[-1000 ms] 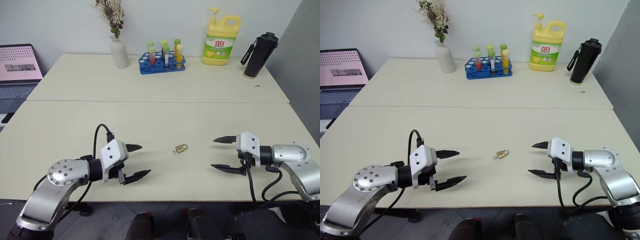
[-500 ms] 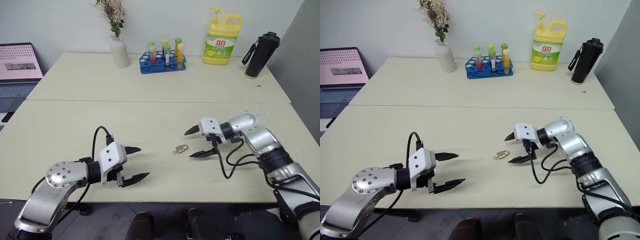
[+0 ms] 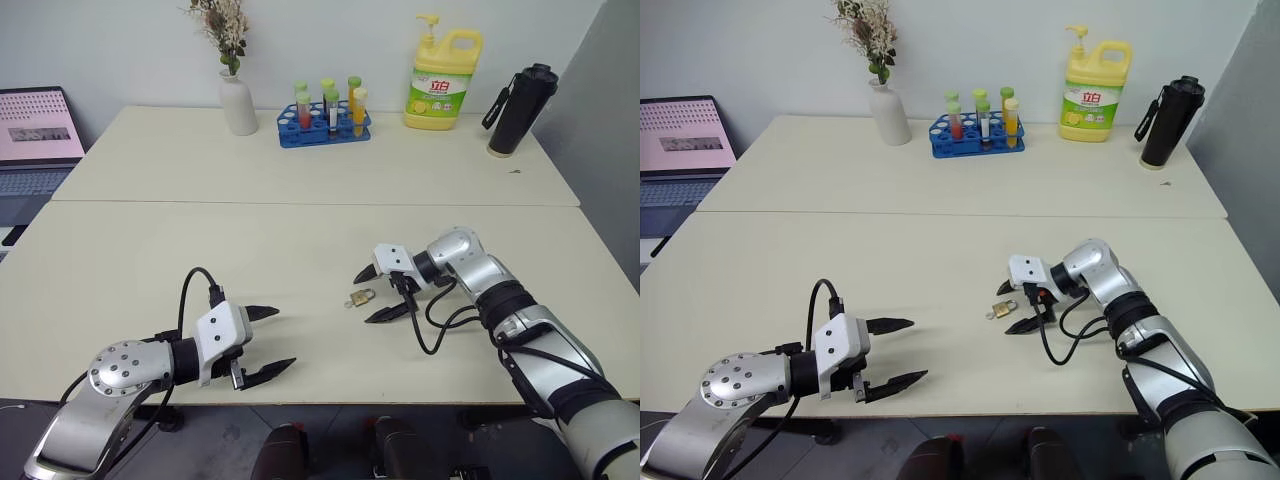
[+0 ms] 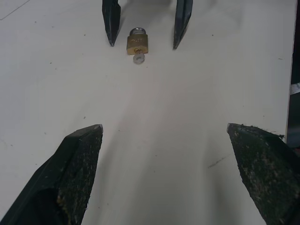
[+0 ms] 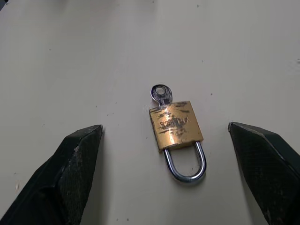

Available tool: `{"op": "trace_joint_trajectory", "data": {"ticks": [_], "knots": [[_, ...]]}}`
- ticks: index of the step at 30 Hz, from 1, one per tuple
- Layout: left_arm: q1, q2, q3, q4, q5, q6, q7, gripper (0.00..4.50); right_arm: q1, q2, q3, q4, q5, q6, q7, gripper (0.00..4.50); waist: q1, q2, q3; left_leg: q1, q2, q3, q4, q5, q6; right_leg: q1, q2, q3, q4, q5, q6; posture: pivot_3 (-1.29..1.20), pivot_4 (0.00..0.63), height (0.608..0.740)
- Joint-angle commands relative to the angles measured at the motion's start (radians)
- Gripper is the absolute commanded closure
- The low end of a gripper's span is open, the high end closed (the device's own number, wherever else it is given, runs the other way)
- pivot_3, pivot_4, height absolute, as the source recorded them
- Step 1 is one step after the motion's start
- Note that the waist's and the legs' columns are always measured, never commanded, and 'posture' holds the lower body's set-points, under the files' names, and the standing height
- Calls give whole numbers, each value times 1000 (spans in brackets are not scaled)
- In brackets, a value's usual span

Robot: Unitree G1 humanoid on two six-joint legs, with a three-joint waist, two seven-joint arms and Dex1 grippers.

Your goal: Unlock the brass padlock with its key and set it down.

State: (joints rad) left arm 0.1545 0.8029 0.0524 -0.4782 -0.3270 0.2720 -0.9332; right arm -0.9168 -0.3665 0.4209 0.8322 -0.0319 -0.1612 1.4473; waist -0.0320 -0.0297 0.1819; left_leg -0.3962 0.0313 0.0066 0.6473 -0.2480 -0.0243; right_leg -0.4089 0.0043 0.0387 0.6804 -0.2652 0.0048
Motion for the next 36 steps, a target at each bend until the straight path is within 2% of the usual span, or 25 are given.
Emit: {"op": "trace_joint_trajectory", "data": {"ticks": [1,4,12,17,22,27,30,36], "knots": [[-14,4,0,-18,6,-18,-4,27,-10,20,-9,21,-23,-14,-21,172,0,0,0,0,0,0,0,0,0,0,0,0,0,0,0,0,150,740],[-26,4,-8,-20,7,-11,-5,0,-13,21,-4,47,-52,-33,-51,890,-1,0,0,1,0,0,0,0,0,1,0,0,0,0,0,0,150,740],[-69,-2,-35,-18,10,14,-5,0,-4,6,-7,39,-77,-4,-79,3573,-1,0,0,5,0,1,0,0,0,4,1,1,1,0,0,0,150,740],[-105,-27,-63,9,6,45,6,0,67,-33,-41,-129,-51,67,-131,3563,0,0,0,6,0,1,0,1,0,4,1,2,1,0,1,0,150,740],[-186,-71,-88,53,-9,97,24,0,248,-145,-118,-538,-30,133,-225,3563,10,0,0,2,-1,-1,1,1,0,3,1,0,0,-2,4,0,150,740],[-353,-135,-109,129,-70,187,11,0,490,-252,-217,-927,-139,76,-444,3563,17,0,0,-2,-2,-3,1,0,0,1,1,-2,0,-2,5,0,150,740],[-467,-164,-131,185,-96,225,-13,0,600,-285,-250,-1015,-304,-154,-663,3563,11,0,-1,-1,-2,-3,1,1,0,1,3,-1,0,-3,6,0,150,740],[-621,-189,-180,265,-110,270,-74,0,692,-299,-284,-1027,-487,-364,-949,3563,0,-1,-1,0,-2,-1,1,1,-1,1,6,1,0,-3,6,0,150,740]]}}
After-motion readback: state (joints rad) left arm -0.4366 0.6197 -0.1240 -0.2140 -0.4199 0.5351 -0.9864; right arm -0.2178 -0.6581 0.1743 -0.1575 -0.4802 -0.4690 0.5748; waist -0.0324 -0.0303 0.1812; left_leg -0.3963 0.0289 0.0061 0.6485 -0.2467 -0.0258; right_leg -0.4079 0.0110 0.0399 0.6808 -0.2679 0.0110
